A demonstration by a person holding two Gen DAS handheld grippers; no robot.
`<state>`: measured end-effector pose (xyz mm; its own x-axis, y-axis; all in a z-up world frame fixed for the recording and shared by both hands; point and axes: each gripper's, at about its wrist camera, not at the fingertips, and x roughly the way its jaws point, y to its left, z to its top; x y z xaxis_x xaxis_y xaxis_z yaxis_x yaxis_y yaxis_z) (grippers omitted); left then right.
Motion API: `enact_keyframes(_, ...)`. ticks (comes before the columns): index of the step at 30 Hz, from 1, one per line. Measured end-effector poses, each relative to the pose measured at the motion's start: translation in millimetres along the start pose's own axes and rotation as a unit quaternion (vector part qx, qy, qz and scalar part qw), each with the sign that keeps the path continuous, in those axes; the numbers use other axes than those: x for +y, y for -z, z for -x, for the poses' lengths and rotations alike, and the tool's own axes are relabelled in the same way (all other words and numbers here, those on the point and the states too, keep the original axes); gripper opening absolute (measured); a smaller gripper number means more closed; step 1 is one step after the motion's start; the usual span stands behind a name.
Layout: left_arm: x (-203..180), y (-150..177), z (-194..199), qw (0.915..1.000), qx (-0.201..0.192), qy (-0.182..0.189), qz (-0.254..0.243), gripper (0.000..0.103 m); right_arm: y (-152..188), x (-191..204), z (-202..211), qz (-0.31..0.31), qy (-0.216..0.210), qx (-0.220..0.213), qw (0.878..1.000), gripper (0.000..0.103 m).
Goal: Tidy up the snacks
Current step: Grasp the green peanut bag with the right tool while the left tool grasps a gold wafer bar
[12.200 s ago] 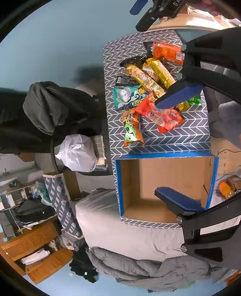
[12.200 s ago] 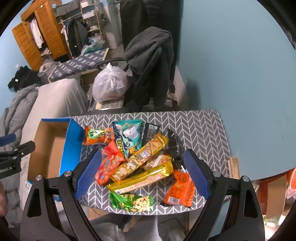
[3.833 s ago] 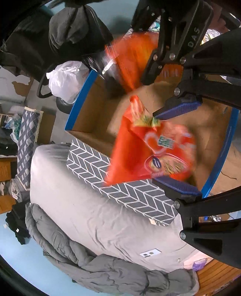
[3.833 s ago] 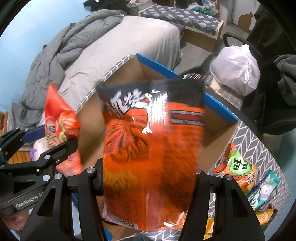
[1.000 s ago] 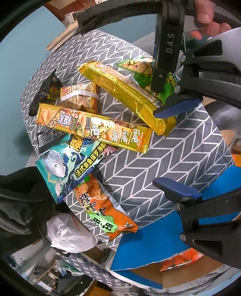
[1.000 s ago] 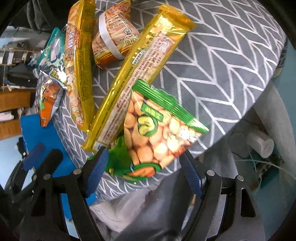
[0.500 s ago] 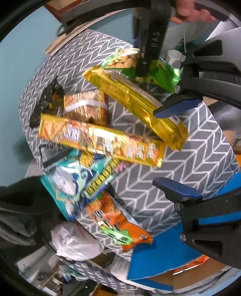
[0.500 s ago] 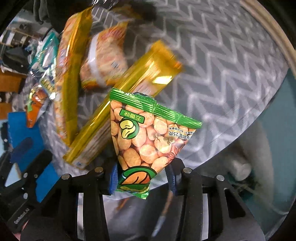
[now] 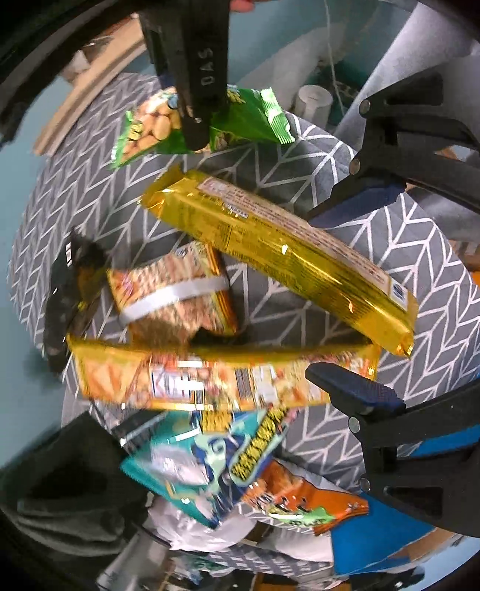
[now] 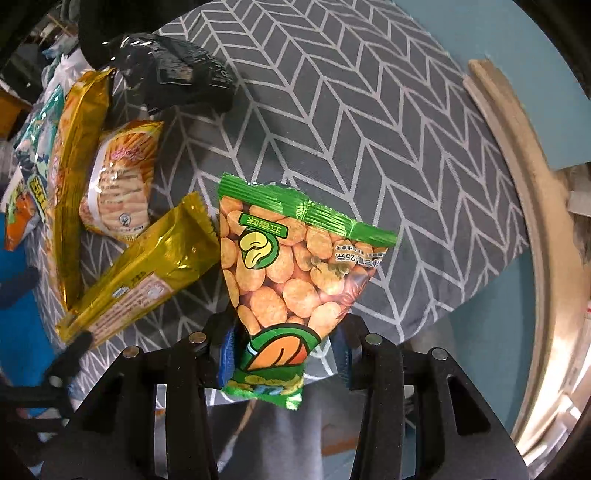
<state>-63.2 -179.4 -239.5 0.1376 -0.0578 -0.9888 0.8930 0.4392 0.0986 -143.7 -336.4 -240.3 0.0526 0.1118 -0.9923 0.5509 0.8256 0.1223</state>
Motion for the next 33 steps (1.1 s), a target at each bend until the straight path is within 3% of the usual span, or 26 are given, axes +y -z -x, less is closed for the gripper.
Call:
enact_keyframes(2, -6, -3, -8, 1.0000, 0.006, -0.005, -0.006, 0.077, -2, 2, -6, -0.008, -0.009, 0.000, 1.000, 0.041)
enact_keyframes(6, -20, -10, -16, 0.9998, -0.001, -0.014, -0.012, 0.086, 0, 9, -19, -0.022, -0.024, -0.005, 0.999, 0.041)
enact_keyframes(12, -46, -22, -22, 0.9988, -0.001, -0.039, -0.030, 0.087, 15, 19, -31, -0.030, -0.025, -0.010, 0.999, 0.041)
enact_keyframes(19, -75, -23, -27, 0.9992, 0.010, -0.037, -0.009, 0.086, 12, 31, -36, -0.038, -0.036, -0.007, 0.999, 0.041)
enact_keyframes(20, -77, -22, -31, 0.9991, 0.015, -0.039, -0.010, 0.082, 11, 30, -33, -0.034, -0.036, -0.006, 0.999, 0.041)
enact_keyframes(21, -78, -23, -35, 0.9990, 0.020, -0.038, -0.010, 0.071, 11, 30, -34, -0.031, -0.036, -0.006, 0.999, 0.041)
enact_keyframes(23, -79, -28, -42, 0.9990, 0.025, -0.036, -0.008, 0.067, 12, 30, -34, -0.022, -0.034, -0.006, 0.999, 0.039)
enact_keyframes(24, -78, -30, -41, 0.9994, 0.016, -0.031, -0.001, 0.055, 13, 30, -34, -0.017, -0.033, -0.006, 0.999, 0.038)
enact_keyframes(27, -72, -35, -43, 0.9996, 0.018, -0.016, 0.016, 0.046, 21, 35, -30, -0.007, -0.032, -0.010, 0.999, 0.031)
enact_keyframes(33, -72, -35, -35, 0.9999, 0.000, -0.007, 0.009, 0.035, 32, 35, -22, 0.005, -0.027, -0.015, 1.000, 0.030)
